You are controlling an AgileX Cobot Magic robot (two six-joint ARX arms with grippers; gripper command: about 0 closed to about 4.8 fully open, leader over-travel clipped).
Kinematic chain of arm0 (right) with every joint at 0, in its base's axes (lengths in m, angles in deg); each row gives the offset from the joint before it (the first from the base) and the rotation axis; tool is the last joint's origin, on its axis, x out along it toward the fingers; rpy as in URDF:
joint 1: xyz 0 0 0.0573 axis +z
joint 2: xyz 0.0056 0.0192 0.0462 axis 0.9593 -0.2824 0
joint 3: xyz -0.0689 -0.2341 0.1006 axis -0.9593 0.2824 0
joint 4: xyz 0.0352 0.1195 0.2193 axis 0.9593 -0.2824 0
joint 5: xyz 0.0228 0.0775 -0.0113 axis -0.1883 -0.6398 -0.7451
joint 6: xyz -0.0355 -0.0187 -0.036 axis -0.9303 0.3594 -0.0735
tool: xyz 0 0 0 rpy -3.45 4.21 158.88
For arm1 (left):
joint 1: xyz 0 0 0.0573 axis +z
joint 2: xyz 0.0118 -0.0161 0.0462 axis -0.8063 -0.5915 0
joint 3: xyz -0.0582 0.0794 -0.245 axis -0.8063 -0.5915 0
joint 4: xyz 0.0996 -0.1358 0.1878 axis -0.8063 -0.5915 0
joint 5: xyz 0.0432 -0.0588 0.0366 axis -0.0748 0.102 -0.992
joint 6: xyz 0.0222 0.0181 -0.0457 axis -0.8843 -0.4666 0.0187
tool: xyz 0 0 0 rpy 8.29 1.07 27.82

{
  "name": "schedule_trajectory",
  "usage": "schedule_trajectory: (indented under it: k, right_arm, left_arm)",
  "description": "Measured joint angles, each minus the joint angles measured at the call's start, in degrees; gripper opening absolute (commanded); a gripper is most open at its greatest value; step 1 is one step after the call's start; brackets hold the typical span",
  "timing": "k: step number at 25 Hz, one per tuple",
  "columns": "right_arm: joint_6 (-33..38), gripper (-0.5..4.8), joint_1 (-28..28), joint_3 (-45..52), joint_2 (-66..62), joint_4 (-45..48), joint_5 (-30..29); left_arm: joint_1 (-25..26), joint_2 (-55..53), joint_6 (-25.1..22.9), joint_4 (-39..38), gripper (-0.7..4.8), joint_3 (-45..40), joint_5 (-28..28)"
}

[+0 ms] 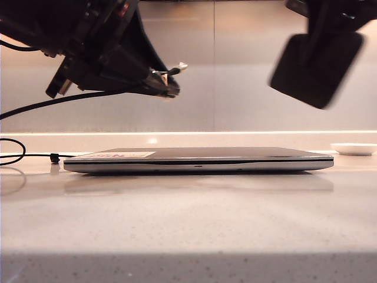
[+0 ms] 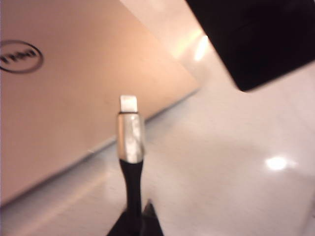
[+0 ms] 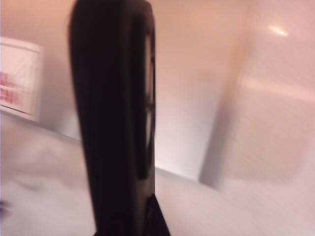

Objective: Pick up the charging cable and the phone, plug the charging cable into the charging port on the phone, and finally place them back on the table.

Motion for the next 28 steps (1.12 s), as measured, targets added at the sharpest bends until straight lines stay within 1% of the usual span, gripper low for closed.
schedule_trajectory:
  k: [1, 2, 6, 7, 10, 12, 13, 15, 17, 21, 22, 24, 28]
  right_arm:
    - [0.35, -0.06, 0.04, 0.04, -0.04, 1.88, -2.19]
    - [0.92, -0.06, 0.09, 0.35, -0.07, 5.42, -5.99]
    - [4.39, -0.06, 0.09, 2.86, -0.07, 15.32, -13.84]
    - [5.92, -0.06, 0.09, 4.04, -0.07, 18.51, -15.98]
    - [13.2, -0.06, 0.09, 9.86, -0.15, 32.17, -23.04]
    - [16.5, -0.05, 0.09, 12.7, -0.15, 37.97, -25.18]
    - [19.45, -0.05, 0.11, 15.5, -0.15, 43.32, -26.53]
    - [24.28, -0.05, 0.11, 20.06, -0.17, 51.25, -28.28]
    - [27.93, -0.05, 0.11, 22.93, -0.28, 57.2, -29.0]
    - [34.84, -0.05, 0.11, 27.21, -0.28, 66.31, -29.18]
    - [38.45, -0.05, 0.11, 28.94, -0.28, 70.23, -29.2]
    - [43.43, -0.05, 0.11, 31.28, -0.28, 74.44, -29.24]
    - [46.27, -0.05, 0.11, 33.4, -0.31, 76.91, -29.38]
  left_arm:
    - [-0.68, 0.0, 1.16, 0.04, -0.07, -0.17, 0.0]
    - [-1.53, 0.0, 2.86, 0.09, -0.07, -0.52, 0.02]
    - [-2.67, -0.15, 5.64, 0.46, -0.07, -0.72, 0.0]
    - [-2.86, -0.28, 6.51, 0.81, -0.07, -0.72, 0.02]
    - [-2.86, -0.87, 10.32, 2.25, -0.07, -0.74, 0.0]
    - [-2.86, -1.46, 11.74, 3.5, -0.07, -0.74, 0.02]
    - [-2.86, -2.05, 13.46, 4.15, -0.07, -0.74, 0.0]
    - [-2.86, -3.45, 16.87, 5.4, -0.07, -0.74, 0.02]
    - [-2.86, -4.55, 18.58, 6.43, -0.07, -0.74, 0.0]
    - [-2.86, -5.7, 19.34, 8.66, -0.07, -0.74, 0.0]
    - [-2.86, -5.97, 19.37, 9.86, -0.07, -0.74, 0.0]
    - [-2.86, -6.01, 19.56, 10.91, -0.07, -0.74, 0.0]
    - [-2.86, -5.99, 20.48, 11.37, -0.07, -0.74, 0.0]
